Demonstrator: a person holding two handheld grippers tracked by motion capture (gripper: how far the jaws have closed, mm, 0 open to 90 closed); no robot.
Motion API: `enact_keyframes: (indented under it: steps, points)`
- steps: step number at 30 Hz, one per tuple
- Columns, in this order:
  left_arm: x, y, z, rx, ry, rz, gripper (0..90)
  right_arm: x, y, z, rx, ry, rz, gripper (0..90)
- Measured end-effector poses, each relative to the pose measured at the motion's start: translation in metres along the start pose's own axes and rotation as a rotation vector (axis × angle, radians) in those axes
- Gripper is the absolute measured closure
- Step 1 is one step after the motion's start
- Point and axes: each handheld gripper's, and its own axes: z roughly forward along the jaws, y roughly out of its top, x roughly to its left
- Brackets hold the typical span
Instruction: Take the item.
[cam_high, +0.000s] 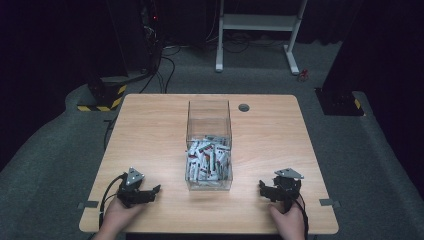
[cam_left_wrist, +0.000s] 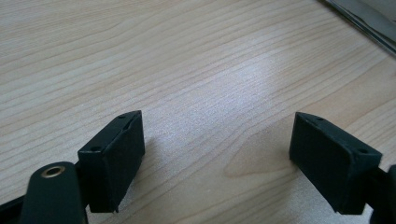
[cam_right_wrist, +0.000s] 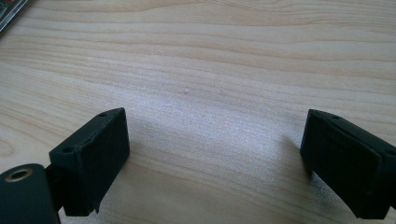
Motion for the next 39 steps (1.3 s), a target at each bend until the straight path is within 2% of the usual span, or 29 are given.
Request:
enact_keyframes:
  steps: [11,15,20,23,24,26,30,34,39]
  points:
    - [-0.003,-0.001,-0.001,-0.002,0.024,-0.011,19.5,-0.001,-0.003,-0.002,-0.004,0.011,-0.016,7.8]
    - [-0.003,-0.001,-0.002,-0.002,0.022,-0.010,21.8,-0.001,-0.005,-0.005,-0.002,0.025,-0.027,7.8]
    - [-0.004,0.001,-0.003,0.021,-0.005,-0.005,18.0,-0.001,-0.005,-0.005,-0.001,0.031,-0.034,7.8]
    - [-0.003,0.002,-0.005,-0.006,-0.048,-0.032,18.8,-0.001,-0.005,-0.005,-0.001,0.031,-0.034,7.8]
    - [-0.003,0.002,-0.005,-0.006,-0.048,-0.032,19.1,-0.001,-0.005,-0.005,-0.001,0.031,-0.034,7.8]
    - [-0.005,0.005,-0.009,-0.046,-0.075,-0.047,19.4,-0.001,-0.005,-0.005,-0.002,0.030,-0.034,7.8]
    - [-0.008,0.008,-0.013,-0.072,-0.072,-0.037,18.5,-0.001,-0.005,-0.005,-0.003,0.030,-0.035,7.8]
    - [-0.009,0.009,-0.014,-0.074,-0.066,-0.031,17.6,-0.001,-0.005,-0.005,-0.004,0.028,-0.034,7.8]
    - [-0.007,0.010,-0.017,-0.096,-0.056,-0.036,17.6,-0.001,-0.005,-0.005,-0.007,0.026,-0.040,7.9]
